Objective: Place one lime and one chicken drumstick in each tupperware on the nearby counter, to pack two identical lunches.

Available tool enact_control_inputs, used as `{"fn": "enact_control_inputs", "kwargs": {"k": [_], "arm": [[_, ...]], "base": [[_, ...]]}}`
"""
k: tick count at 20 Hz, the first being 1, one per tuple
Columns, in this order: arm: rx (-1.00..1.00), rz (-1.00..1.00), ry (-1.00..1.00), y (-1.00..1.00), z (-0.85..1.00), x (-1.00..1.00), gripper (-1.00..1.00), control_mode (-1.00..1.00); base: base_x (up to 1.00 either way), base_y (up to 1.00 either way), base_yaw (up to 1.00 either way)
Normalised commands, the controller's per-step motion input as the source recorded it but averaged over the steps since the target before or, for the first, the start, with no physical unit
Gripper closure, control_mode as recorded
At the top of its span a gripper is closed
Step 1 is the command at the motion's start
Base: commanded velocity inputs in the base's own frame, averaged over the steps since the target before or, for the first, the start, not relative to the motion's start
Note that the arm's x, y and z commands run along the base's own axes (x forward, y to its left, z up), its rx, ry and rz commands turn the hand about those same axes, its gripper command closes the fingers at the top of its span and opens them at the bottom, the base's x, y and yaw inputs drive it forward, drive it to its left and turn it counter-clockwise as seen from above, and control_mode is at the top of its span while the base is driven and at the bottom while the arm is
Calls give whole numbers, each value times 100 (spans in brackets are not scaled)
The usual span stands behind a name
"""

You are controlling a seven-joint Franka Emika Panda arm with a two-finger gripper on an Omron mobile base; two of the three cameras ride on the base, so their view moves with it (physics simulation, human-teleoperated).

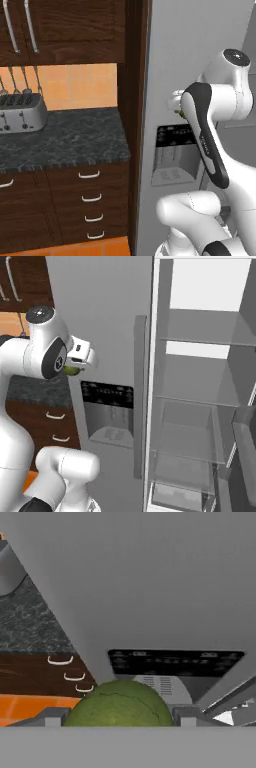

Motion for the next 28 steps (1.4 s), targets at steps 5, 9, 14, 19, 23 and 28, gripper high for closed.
{"fn": "enact_control_inputs", "kwargs": {"k": [5, 9, 14, 19, 23, 28], "arm": [[0, 0, 0, 0, 0, 0, 100, 100], [0, 0, 0, 0, 0, 0, 100, 100], [0, 0, 0, 0, 0, 0, 100, 100], [0, 0, 0, 0, 0, 0, 100, 100], [0, 0, 0, 0, 0, 0, 100, 100], [0, 0, 0, 0, 0, 0, 100, 100]], "base": [[0, 100, 0], [0, 100, 0], [0, 100, 0], [0, 100, 0], [1, 100, 0], [3, 100, 0]]}}
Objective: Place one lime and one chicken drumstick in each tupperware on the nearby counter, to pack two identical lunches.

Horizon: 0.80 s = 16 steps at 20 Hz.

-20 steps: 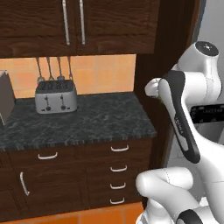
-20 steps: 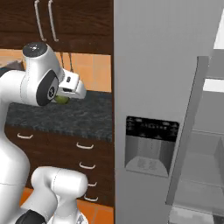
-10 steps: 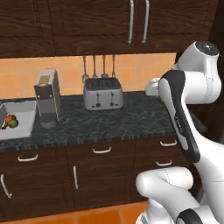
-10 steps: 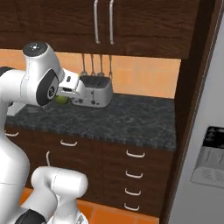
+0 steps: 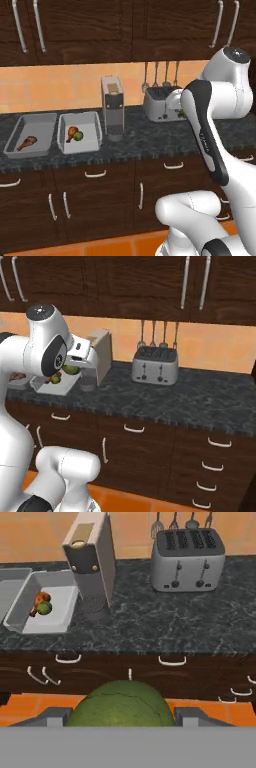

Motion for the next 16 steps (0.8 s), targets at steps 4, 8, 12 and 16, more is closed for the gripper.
{"fn": "enact_control_inputs", "kwargs": {"k": [4, 8, 12, 16], "arm": [[0, 0, 0, 0, 0, 0, 100, 100], [0, 0, 0, 0, 0, 0, 100, 100], [0, 0, 0, 0, 0, 0, 100, 100], [0, 0, 0, 0, 0, 0, 100, 100]], "base": [[25, 100, 0], [39, 100, 0], [56, 100, 0], [88, 100, -3]]}}
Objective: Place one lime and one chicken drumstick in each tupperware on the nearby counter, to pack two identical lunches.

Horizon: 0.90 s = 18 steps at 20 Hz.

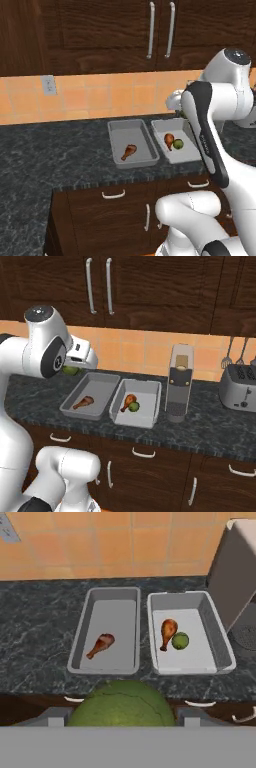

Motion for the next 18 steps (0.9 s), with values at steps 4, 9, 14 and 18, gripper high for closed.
{"fn": "enact_control_inputs", "kwargs": {"k": [4, 9, 14, 18], "arm": [[-9, -1, 5, 51, -88, 67, 100, -100], [-8, 0, 1, 1, -100, 78, 100, -100], [-2, 0, 8, 9, -100, 100, 100, -100], [0, 0, 9, 11, -100, 100, 100, -100]], "base": [[0, 0, 0], [0, 0, 0], [0, 0, 0], [0, 0, 0]]}}
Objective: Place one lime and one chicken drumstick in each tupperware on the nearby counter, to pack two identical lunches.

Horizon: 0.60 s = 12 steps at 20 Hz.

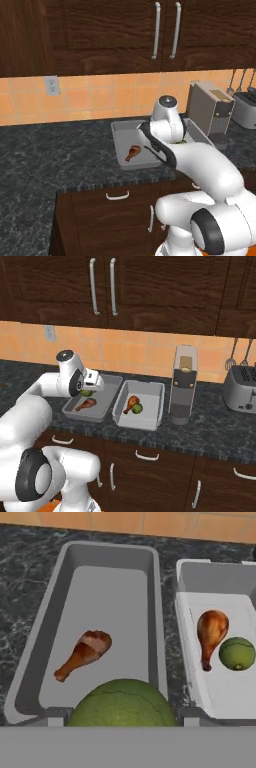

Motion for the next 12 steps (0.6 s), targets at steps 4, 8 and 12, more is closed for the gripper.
{"fn": "enact_control_inputs", "kwargs": {"k": [4, 8, 12], "arm": [[0, 0, 6, 5, -85, 99, 100, -100], [0, 0, 7, 1, -49, 100, 100, -100], [0, 0, 5, 10, -45, 98, 100, -100]], "base": [[0, 0, 0], [0, 0, 0], [0, 0, 0]]}}
